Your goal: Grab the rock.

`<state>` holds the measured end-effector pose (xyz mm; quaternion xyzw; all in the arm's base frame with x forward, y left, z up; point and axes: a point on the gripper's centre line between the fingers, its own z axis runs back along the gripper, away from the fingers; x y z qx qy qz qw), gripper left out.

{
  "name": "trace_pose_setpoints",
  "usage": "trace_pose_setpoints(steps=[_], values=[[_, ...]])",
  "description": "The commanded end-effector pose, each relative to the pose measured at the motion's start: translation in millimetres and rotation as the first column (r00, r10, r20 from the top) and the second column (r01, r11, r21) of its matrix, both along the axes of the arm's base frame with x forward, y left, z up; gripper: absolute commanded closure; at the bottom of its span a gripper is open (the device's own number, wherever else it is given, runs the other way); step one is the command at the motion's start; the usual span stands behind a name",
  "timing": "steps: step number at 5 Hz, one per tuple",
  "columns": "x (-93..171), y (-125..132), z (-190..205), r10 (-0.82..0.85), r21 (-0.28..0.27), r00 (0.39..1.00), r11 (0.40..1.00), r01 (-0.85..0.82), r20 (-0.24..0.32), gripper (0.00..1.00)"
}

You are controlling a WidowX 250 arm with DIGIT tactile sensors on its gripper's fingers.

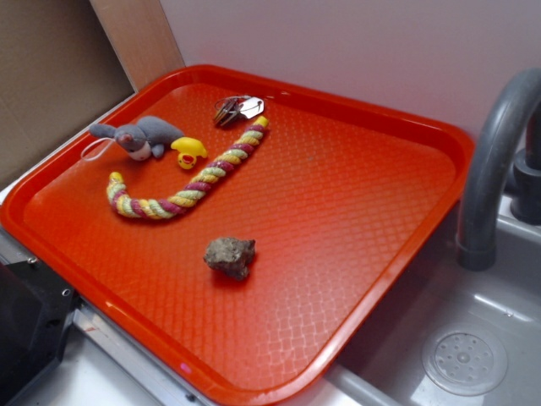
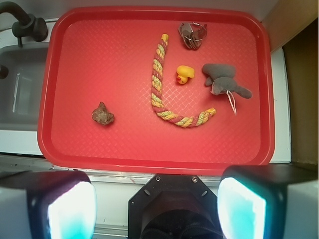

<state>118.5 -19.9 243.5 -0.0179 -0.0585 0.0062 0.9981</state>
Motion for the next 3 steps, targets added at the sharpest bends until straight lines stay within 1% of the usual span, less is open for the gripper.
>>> trace_pose_setpoints(steps=[1, 2, 3], values=[[0, 0, 0, 0.000, 0.000, 1.000, 1.000, 0.000, 0.000, 0.00], [8, 0, 0, -0.052, 0.005, 0.998, 0.999, 0.051, 0.039, 0.00], [14, 1, -1, -0.053, 0.004, 0.998, 0.999, 0.052, 0.043, 0.00]])
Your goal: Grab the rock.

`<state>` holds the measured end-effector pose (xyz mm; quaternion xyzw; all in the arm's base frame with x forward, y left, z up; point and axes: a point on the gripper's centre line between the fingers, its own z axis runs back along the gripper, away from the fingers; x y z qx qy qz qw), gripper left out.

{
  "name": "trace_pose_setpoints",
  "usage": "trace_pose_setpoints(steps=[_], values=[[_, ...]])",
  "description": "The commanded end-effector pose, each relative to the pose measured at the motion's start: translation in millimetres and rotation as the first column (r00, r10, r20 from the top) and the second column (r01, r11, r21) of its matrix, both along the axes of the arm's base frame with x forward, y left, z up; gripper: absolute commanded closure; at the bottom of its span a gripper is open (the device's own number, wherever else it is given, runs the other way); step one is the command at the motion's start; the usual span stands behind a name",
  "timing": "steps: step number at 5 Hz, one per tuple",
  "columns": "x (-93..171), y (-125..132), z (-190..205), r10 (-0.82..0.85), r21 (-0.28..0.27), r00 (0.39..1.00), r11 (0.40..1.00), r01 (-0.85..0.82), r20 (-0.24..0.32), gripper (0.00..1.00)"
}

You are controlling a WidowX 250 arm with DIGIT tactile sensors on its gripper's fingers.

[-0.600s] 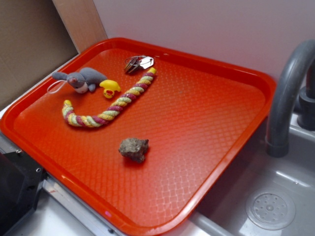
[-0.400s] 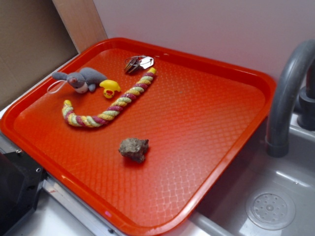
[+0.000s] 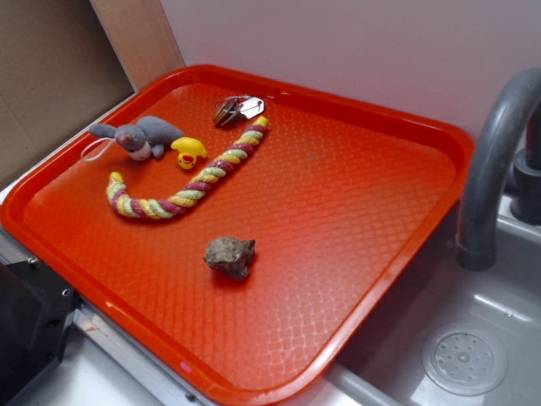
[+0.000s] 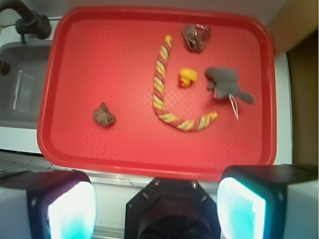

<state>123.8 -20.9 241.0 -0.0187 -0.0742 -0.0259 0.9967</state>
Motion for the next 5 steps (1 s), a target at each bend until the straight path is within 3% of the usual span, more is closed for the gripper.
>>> trace_pose_setpoints(steps=[1, 2, 3, 4, 5], values=[[26, 0, -5, -0.142, 0.020, 0.989, 0.990, 0.142, 0.034, 0.00], [48, -6, -11, -0.349, -0.020, 0.935, 0.936, 0.351, 0.068, 0.00], [55, -24, -15, -0.463, -0.012, 0.878, 0.884, 0.467, 0.120, 0.00], [44, -54, -28, -0.558, -0.015, 0.819, 0.825, 0.565, 0.132, 0.00], [25, -81, -47, -0.599, 0.021, 0.798, 0.801, 0.599, 0.076, 0.00]])
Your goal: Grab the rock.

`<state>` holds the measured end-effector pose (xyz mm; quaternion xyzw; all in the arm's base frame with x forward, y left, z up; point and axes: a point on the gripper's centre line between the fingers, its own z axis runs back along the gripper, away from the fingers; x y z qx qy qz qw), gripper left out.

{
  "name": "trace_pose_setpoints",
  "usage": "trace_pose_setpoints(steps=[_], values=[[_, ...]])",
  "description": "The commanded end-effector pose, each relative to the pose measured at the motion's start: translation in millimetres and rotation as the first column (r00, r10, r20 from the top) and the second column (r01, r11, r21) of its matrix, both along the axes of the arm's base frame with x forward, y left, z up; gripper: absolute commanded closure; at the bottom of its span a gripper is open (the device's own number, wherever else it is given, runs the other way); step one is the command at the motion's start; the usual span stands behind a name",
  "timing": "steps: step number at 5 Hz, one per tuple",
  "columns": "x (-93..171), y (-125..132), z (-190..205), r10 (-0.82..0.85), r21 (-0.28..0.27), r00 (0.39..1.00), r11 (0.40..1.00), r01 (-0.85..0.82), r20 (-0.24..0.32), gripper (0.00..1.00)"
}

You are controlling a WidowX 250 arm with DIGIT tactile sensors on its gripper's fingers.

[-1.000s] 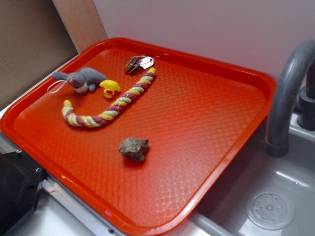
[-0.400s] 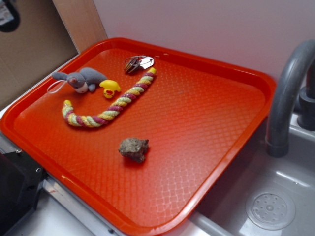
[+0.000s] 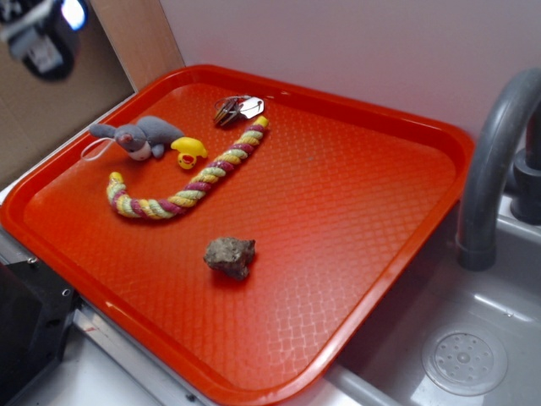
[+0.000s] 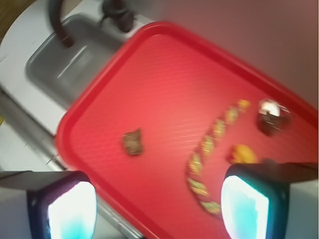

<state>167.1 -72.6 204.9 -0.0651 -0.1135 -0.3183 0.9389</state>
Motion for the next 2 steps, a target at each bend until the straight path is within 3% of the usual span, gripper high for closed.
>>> trace_pose_setpoints(steps=[1, 2], values=[[-23, -44, -34, -0.045, 0.110, 0.999, 0.993, 0.047, -0.022, 0.00], [-15, -52, -58, -0.016, 0.181, 0.999, 0.983, 0.023, -0.039, 0.00]])
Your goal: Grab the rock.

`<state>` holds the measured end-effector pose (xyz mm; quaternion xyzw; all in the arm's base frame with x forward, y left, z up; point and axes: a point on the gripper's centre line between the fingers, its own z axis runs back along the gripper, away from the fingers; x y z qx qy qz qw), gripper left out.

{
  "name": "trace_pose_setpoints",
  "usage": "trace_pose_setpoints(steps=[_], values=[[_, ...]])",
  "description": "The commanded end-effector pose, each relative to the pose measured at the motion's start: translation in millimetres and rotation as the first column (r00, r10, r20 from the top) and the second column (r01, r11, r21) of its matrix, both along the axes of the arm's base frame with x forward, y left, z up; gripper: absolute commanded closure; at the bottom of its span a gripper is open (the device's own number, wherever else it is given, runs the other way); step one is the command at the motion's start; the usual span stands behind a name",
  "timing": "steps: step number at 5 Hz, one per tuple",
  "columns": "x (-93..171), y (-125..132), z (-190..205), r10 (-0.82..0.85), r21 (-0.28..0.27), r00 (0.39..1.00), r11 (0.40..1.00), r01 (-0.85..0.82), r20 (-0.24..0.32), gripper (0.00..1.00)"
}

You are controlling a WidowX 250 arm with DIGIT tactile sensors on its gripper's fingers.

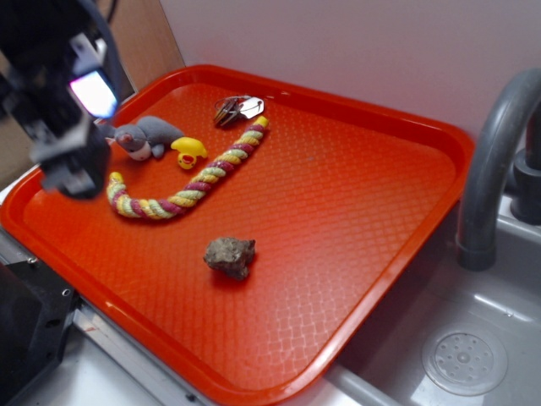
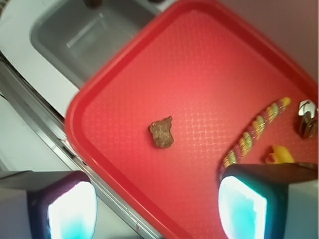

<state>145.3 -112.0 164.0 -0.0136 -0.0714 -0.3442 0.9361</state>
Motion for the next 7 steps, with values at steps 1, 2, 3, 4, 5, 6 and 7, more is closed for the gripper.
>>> trace_pose_setpoints(steps=[1, 2, 3, 4, 5, 6, 7], values=[[18, -13, -40, 0.057, 0.080, 0.998, 0.995, -0.056, -0.008, 0.00], [31, -12, -67, 0.057, 0.110, 0.997, 0.993, -0.052, -0.049, 0.00], [35, -21, -95, -0.005, 0.100, 0.995, 0.995, 0.016, -0.104, 0.00], [35, -29, -120, -0.092, 0.089, 0.984, 0.990, 0.106, -0.152, 0.00], [31, -31, -135, -0.100, 0.141, 0.979, 0.982, 0.127, -0.179, 0.00], [34, -20, -143, -0.065, 0.162, 0.976, 0.982, 0.100, -0.210, 0.00], [35, -16, -146, -0.059, 0.172, 0.974, 0.980, 0.098, -0.218, 1.00]])
